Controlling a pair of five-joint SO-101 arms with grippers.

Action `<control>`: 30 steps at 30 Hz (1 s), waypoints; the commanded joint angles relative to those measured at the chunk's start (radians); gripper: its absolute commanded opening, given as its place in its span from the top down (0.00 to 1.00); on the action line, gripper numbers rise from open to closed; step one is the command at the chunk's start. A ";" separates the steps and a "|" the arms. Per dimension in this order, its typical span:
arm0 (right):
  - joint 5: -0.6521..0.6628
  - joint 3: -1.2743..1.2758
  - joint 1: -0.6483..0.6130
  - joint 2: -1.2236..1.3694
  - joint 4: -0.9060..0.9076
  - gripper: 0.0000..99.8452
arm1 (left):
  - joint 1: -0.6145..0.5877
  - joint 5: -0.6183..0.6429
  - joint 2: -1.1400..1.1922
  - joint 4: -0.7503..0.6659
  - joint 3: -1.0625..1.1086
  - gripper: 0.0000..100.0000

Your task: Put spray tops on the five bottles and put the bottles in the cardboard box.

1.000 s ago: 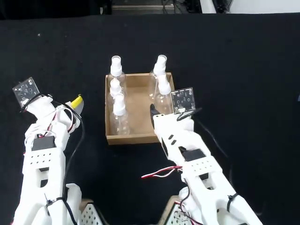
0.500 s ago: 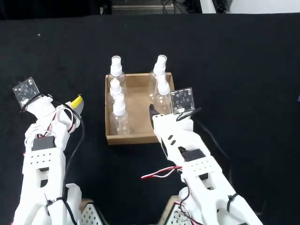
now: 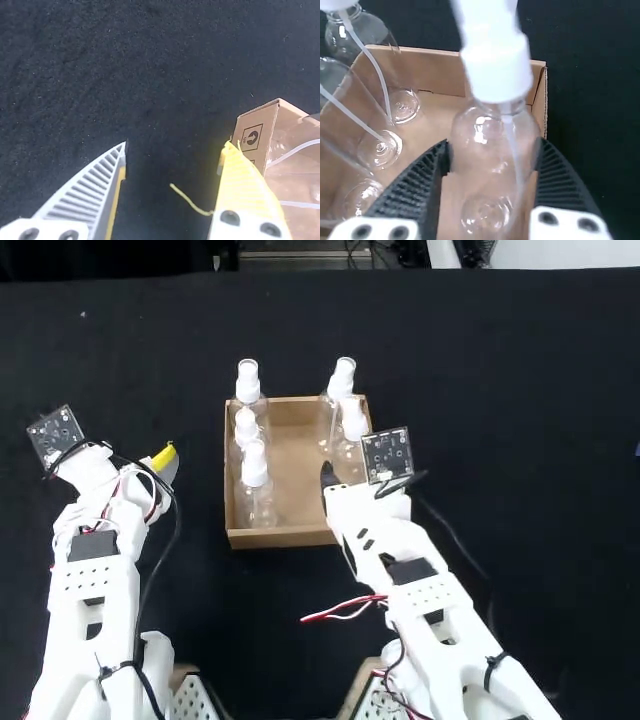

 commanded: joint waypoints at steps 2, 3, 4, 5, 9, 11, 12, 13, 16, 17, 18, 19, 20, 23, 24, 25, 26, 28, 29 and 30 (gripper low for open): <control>0.009 -0.007 -0.014 0.001 -0.012 0.75 | -0.008 0.002 -0.020 -0.017 -0.013 0.72; 0.009 -0.007 -0.014 0.001 -0.012 0.74 | -0.008 0.002 -0.020 -0.017 -0.013 0.72; 0.009 -0.007 -0.014 0.001 -0.012 0.74 | -0.008 0.002 -0.020 -0.017 -0.013 0.72; 0.009 -0.007 -0.014 0.001 -0.012 0.74 | -0.008 0.002 -0.020 -0.017 -0.013 0.72; 0.009 -0.007 -0.014 0.001 -0.012 0.74 | -0.008 0.002 -0.020 -0.017 -0.013 0.72; 0.009 -0.007 -0.014 0.001 -0.012 0.74 | -0.008 0.002 -0.020 -0.017 -0.013 0.72; 0.009 -0.007 -0.014 0.001 -0.012 0.74 | -0.008 0.002 -0.020 -0.017 -0.013 0.72; 0.009 -0.007 -0.014 0.001 -0.012 0.75 | -0.008 0.002 -0.020 -0.017 -0.013 0.72; 0.009 -0.007 -0.009 0.001 -0.012 0.75 | -0.008 0.002 -0.020 -0.017 -0.013 0.72; 0.009 -0.007 -0.009 0.001 -0.012 0.75 | -0.008 0.002 -0.020 -0.017 -0.013 0.72; 0.009 -0.007 -0.009 0.001 -0.012 0.75 | -0.008 0.002 -0.020 -0.017 -0.013 0.72; 0.009 -0.007 -0.009 0.001 -0.012 0.75 | -0.008 0.002 -0.020 -0.017 -0.013 0.72; 0.009 -0.007 -0.009 0.001 -0.012 0.75 | -0.008 0.002 -0.020 -0.017 -0.013 0.72; 0.009 -0.008 -0.009 0.001 -0.012 0.75 | -0.008 0.002 -0.020 -0.017 -0.013 0.72; 0.009 -0.010 -0.008 0.001 -0.012 0.75 | -0.008 0.002 -0.020 -0.017 -0.013 0.72; 0.009 -0.010 -0.008 0.001 -0.012 0.75 | -0.008 0.002 -0.020 -0.017 -0.013 0.72; 0.009 -0.010 -0.008 0.001 -0.012 0.75 | -0.008 0.002 -0.020 -0.017 -0.013 0.72; 0.009 -0.012 -0.008 0.001 -0.012 0.77 | -0.008 0.002 -0.020 -0.017 -0.013 0.72; 0.009 -0.012 -0.008 0.001 -0.012 0.79 | -0.008 0.002 -0.020 -0.017 -0.013 0.72; 0.009 -0.012 -0.008 0.001 -0.015 0.81 | -0.008 0.002 -0.020 -0.017 -0.013 0.72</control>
